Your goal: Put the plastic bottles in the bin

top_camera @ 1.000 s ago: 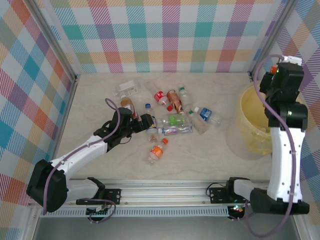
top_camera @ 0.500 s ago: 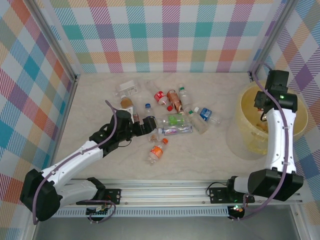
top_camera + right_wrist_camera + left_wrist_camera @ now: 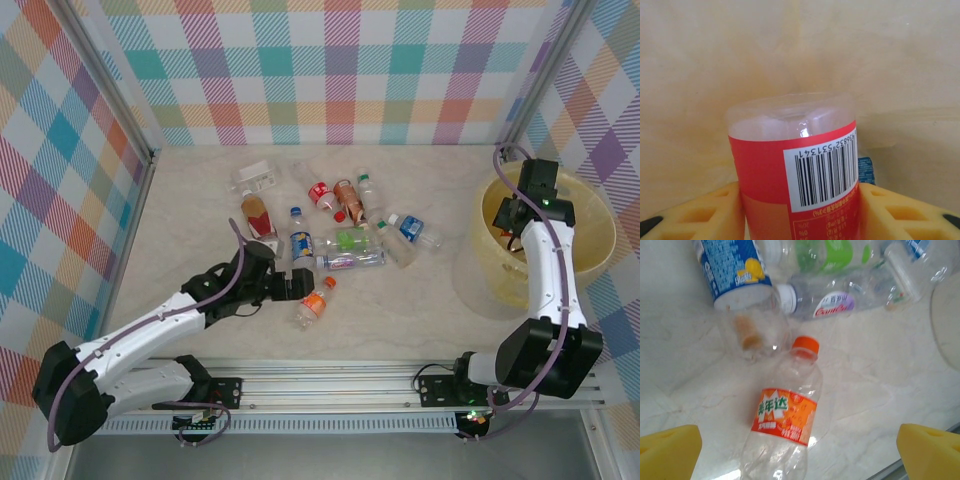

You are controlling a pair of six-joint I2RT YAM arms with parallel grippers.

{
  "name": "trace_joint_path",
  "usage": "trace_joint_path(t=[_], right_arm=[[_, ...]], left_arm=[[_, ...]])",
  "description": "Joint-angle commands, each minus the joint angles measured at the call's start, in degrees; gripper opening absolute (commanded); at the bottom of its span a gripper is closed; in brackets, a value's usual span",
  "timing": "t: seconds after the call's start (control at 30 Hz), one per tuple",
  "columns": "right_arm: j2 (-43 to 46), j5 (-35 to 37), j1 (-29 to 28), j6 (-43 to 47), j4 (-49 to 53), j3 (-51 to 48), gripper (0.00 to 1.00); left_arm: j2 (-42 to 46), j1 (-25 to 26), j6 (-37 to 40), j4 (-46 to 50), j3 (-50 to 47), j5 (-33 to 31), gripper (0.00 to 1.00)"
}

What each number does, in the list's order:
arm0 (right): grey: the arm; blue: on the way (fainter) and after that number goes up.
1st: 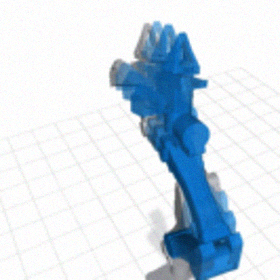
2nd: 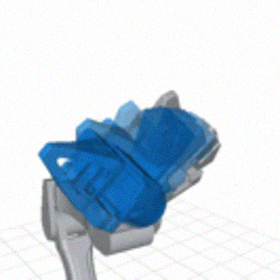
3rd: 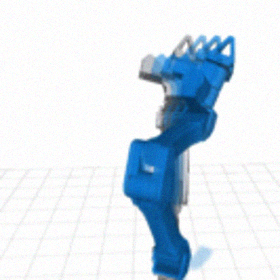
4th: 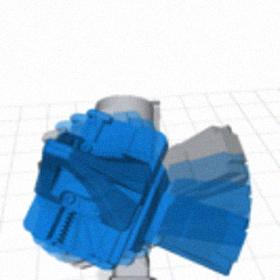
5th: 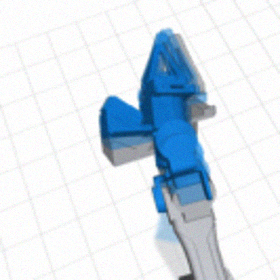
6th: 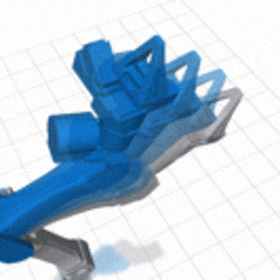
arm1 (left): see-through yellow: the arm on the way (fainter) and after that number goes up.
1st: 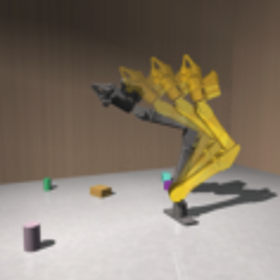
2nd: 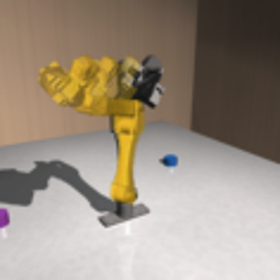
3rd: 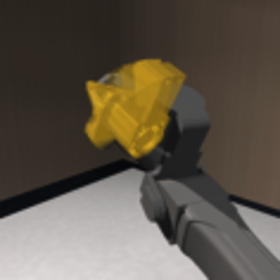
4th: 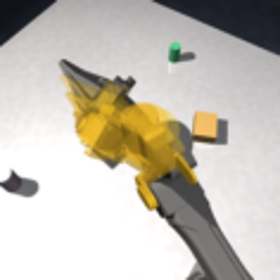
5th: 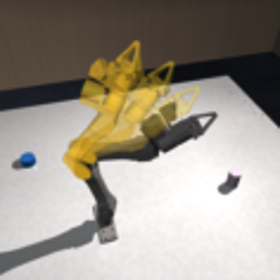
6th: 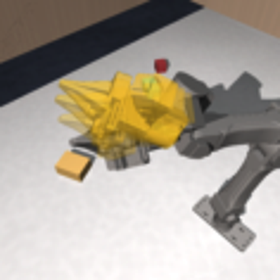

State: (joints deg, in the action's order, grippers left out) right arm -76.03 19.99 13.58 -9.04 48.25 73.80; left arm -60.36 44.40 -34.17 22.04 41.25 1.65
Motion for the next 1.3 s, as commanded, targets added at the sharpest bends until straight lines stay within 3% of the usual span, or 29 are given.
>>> trace_joint_path(t=[0.0,0.43,0.6,0.7,0.87,1.03,1.27], right_arm=[[2.32,-0.33,0.42,-1.77,-2.76,0.01,0.63],[7.55,-1.87,0.44,-3.04,-1.38,1.79,0.87],[11.86,-9.00,0.29,-5.00,-2.34,3.14,0.91],[15.00,-14.48,0.23,-6.86,-4.91,2.24,1.00],[18.02,-26.06,-0.44,-8.73,-8.75,2.07,1.00],[20.68,-38.51,-5.58,-9.23,-17.59,-0.51,1.00],[17.68,-41.97,-18.01,-5.97,-20.94,0.29,1.00]], left_arm=[[-1.15,2.76,1.83,1.88,-1.04,-3.93,1.00],[-7.94,8.99,3.47,0.54,-0.12,-6.54,1.00],[-8.59,9.12,4.29,0.93,-0.32,-6.47,1.00],[-9.63,9.12,5.74,2.62,1.11,-8.12,1.00],[-10.54,9.21,6.04,1.92,1.21,-7.52,1.00],[-11.52,9.30,5.99,1.64,1.26,-7.00,1.00],[-11.96,9.80,6.72,2.32,1.14,-6.75,1.00]])
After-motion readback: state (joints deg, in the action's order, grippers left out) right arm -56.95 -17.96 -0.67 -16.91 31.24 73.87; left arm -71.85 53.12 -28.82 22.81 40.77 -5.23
